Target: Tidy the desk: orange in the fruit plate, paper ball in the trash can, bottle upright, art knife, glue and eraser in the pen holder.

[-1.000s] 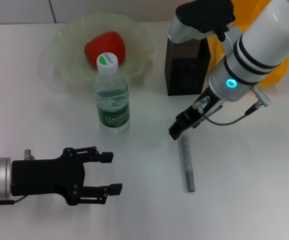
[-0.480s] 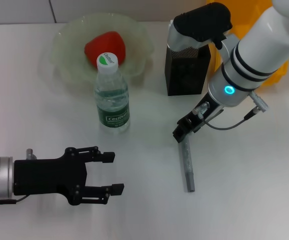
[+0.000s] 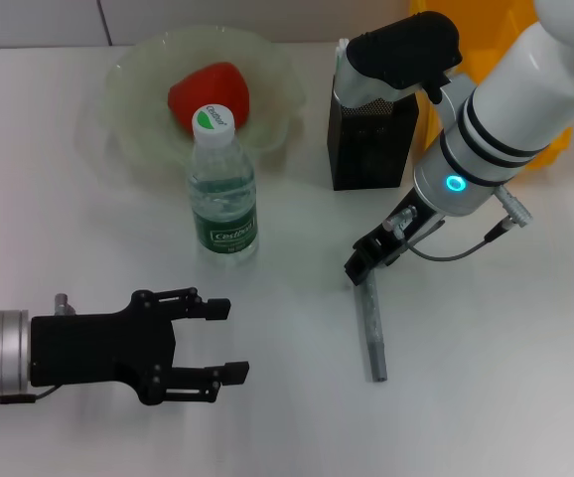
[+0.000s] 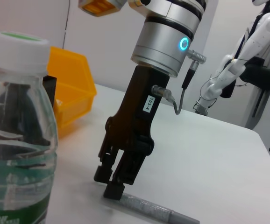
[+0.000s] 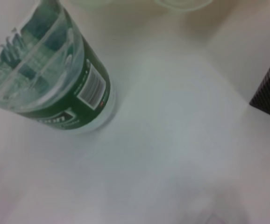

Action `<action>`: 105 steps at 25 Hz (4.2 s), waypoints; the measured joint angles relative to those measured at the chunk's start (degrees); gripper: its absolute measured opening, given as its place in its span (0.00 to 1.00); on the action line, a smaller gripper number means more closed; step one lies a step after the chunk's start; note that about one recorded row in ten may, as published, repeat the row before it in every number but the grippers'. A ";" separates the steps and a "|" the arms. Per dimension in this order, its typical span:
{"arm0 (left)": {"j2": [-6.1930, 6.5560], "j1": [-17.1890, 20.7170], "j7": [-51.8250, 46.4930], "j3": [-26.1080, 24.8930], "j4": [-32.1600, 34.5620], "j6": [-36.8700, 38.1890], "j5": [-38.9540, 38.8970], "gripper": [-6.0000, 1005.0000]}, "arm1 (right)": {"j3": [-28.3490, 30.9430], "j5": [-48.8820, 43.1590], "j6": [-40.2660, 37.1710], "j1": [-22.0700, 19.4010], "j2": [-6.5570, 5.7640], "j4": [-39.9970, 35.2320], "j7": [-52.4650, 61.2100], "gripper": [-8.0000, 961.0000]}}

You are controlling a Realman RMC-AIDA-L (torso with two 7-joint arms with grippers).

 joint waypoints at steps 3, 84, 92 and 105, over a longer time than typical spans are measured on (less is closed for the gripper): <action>-0.08 0.00 0.07 -0.35 -0.06 -0.08 -0.02 0.80 | -0.01 0.00 0.19 0.02 0.00 0.45 -0.16 0.49; -0.92 0.40 -0.58 -11.32 0.12 4.16 -0.12 0.80 | 34.75 74.89 -12.38 -27.79 -1.88 14.20 -94.54 0.60; 0.92 0.85 -0.48 -12.38 0.13 6.03 0.64 0.80 | 45.34 52.21 -36.52 -36.17 -4.78 15.60 -99.68 0.81; 1.18 1.24 -0.59 -12.68 0.80 8.73 5.14 0.80 | 46.55 41.06 -37.40 -33.61 -3.79 21.07 -105.30 0.87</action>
